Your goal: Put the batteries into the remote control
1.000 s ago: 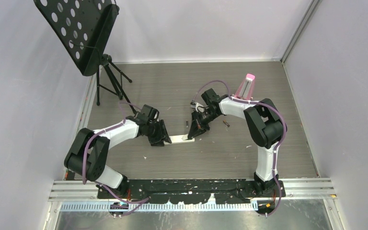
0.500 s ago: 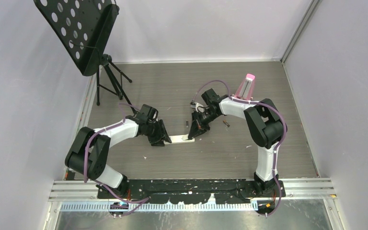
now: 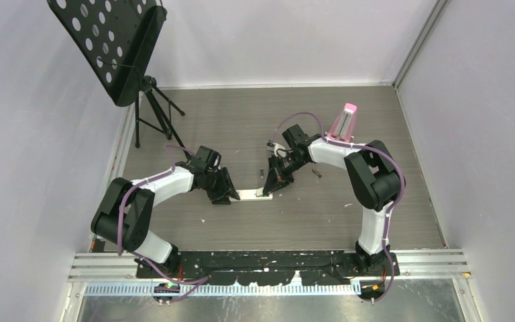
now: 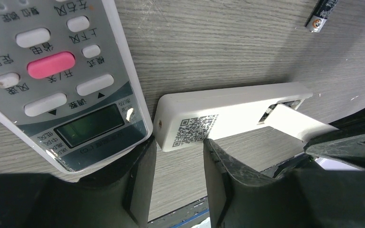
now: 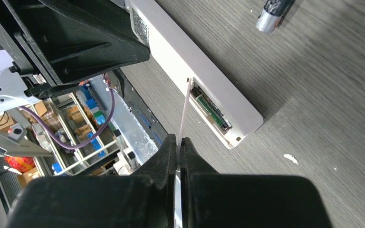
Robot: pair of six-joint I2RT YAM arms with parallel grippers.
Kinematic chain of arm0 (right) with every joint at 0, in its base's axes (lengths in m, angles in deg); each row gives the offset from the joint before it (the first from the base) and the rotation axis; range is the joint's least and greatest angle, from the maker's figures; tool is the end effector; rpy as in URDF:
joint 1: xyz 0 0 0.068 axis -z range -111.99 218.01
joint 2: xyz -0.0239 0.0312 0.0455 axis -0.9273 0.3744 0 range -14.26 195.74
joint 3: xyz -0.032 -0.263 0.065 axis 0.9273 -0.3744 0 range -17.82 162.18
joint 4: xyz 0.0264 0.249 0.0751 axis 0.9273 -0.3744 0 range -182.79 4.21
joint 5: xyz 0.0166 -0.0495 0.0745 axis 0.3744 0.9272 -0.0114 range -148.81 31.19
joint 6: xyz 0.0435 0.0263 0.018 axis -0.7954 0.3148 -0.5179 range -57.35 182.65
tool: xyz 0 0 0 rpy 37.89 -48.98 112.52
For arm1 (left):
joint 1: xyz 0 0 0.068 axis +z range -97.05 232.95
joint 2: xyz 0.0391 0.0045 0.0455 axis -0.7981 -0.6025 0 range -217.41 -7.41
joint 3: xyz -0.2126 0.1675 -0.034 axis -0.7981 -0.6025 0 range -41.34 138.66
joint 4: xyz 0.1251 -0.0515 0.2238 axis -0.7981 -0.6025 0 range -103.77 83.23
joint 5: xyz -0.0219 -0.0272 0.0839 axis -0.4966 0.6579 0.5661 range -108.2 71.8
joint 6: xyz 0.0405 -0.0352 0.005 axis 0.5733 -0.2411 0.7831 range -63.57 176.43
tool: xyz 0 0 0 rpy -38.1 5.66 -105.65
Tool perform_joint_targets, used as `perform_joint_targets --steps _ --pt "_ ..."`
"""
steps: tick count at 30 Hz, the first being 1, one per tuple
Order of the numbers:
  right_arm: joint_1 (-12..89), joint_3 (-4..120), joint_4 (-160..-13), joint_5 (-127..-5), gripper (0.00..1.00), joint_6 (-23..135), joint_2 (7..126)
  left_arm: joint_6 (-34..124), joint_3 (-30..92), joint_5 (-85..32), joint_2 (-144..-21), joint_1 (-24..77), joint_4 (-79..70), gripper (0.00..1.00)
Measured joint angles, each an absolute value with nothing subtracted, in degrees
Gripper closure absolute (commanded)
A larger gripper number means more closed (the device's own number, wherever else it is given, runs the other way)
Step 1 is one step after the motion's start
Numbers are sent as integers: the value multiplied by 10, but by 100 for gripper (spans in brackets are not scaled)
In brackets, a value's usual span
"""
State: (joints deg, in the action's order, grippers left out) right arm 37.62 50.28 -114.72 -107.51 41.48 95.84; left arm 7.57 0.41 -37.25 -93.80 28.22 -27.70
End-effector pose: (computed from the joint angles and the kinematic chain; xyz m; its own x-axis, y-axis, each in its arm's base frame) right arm 0.3012 0.2076 0.1499 -0.9572 -0.2853 -0.0481 -0.2144 0.5877 0.7802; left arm 0.2354 -0.1211 0.1495 -0.9342 -0.3534 -0.0482 -0.2820 0.8145 -0.5070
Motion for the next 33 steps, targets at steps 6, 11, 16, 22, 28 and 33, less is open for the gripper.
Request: perform_joint_targets --steps 6,11,16,22,28,33 --pt "377 486 -1111 -1082 100 377 958 76 4 -372 -938 282 -277 58" --pt "378 480 -1099 -1088 99 361 958 76 4 -372 -938 282 -277 58" --pt "378 478 -1094 -1091 99 360 958 75 4 -372 -938 282 -277 58" --pt "378 472 -1089 -1093 99 367 956 75 4 -372 -938 282 -277 59" --pt "373 464 -1082 -1082 99 368 941 74 4 -372 -938 282 -276 59" --pt "371 461 -1081 -1080 99 368 938 73 4 -371 -938 282 -275 60"
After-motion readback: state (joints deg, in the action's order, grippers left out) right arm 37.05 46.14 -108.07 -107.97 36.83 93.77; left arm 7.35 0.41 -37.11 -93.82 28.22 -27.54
